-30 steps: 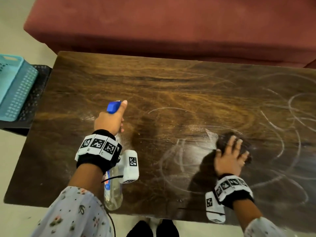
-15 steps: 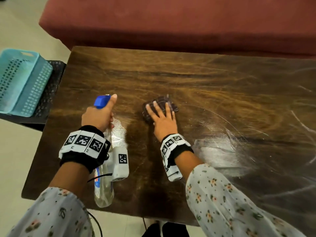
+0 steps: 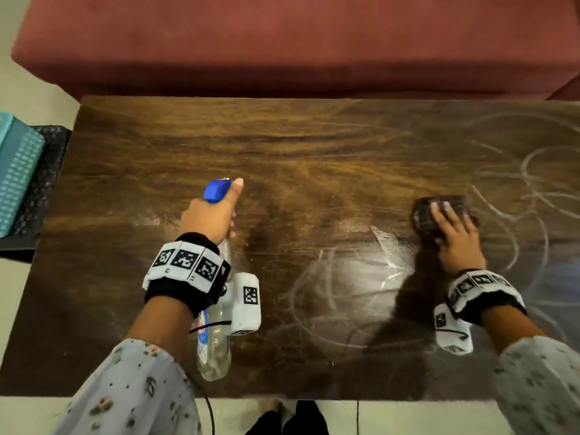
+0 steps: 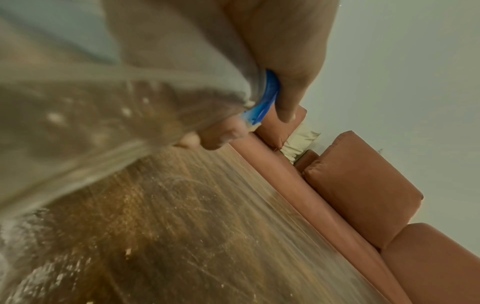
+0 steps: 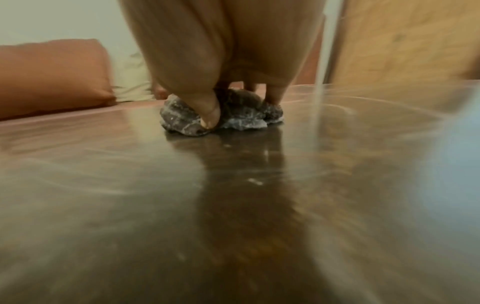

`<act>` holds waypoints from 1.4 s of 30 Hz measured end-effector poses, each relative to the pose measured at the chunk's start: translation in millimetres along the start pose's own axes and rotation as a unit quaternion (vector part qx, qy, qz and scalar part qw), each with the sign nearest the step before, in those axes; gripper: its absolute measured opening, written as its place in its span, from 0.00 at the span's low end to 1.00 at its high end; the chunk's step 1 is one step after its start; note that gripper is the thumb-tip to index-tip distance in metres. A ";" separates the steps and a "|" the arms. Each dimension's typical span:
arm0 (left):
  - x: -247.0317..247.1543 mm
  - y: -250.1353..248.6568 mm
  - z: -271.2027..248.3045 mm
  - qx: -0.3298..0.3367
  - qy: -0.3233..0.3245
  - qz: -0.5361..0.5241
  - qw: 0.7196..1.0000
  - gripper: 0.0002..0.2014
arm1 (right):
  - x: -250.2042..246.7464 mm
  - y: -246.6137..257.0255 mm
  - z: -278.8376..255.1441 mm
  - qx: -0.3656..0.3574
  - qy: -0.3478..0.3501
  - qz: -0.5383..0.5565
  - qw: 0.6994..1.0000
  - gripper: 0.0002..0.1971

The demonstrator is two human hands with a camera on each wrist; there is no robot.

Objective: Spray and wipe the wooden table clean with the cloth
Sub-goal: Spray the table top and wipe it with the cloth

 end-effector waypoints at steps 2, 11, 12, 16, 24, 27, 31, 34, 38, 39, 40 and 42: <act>0.8 1.1 -3.6 0.000 0.000 -0.004 1.000 0.28 | -2.3 -21.7 -32.3 0.095 -0.005 0.001 0.996 0.33; -30.9 24.2 -5.3 -0.016 -0.012 0.003 1.000 0.30 | 15.6 85.1 -61.2 0.248 0.111 -0.012 0.962 0.32; -36.6 29.4 -4.7 -0.024 -0.019 0.000 1.000 0.30 | 20.3 113.9 -61.0 0.208 0.113 -0.019 0.971 0.31; -55.6 49.5 -5.3 -0.043 -0.054 -0.001 0.998 0.29 | 49.9 223.3 -66.9 0.060 0.138 0.000 0.989 0.30; -55.9 60.5 -16.9 -0.041 -0.050 -0.021 0.998 0.26 | 82.1 272.4 -113.2 -0.159 0.195 -0.003 0.968 0.40; -43.7 52.5 -24.9 -0.040 -0.027 -0.031 0.998 0.25 | 75.8 221.3 -110.6 -0.178 0.137 -0.039 0.974 0.44; -19.7 40.7 -39.0 -0.028 0.002 -0.036 0.999 0.19 | 60.4 123.3 -101.7 -0.086 0.100 -0.039 0.990 0.41; -2.9 36.8 -45.9 -0.024 0.025 -0.049 0.998 0.20 | 31.9 48.7 -99.2 -0.014 0.023 -0.060 0.998 0.32; 9.3 41.1 -47.7 -0.011 0.037 -0.050 0.998 0.23 | 5.0 -7.8 -127.5 0.155 -0.019 -0.042 0.987 0.26; 10.0 42.8 -47.8 -0.009 0.038 -0.050 0.998 0.22 | 5.1 -12.4 -140.9 0.205 0.000 -0.036 0.978 0.25; 9.0 43.7 -48.4 -0.008 0.039 -0.053 0.998 0.20 | 5.8 -11.4 -154.1 0.248 0.016 -0.030 0.968 0.27; 2.6 46.5 -48.0 -0.011 0.037 -0.055 0.998 0.18 | 7.9 7.3 -172.8 0.318 0.040 -0.015 0.947 0.30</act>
Point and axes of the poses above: each hand's wrist, its own z-axis towards the middle knuckle, its own x-axis out of the palm, y = z × x, the point moved 1 cm from there along z, towards the middle knuckle, and after that the axes turned 2 degrees about -y, right-handed, at the moved point
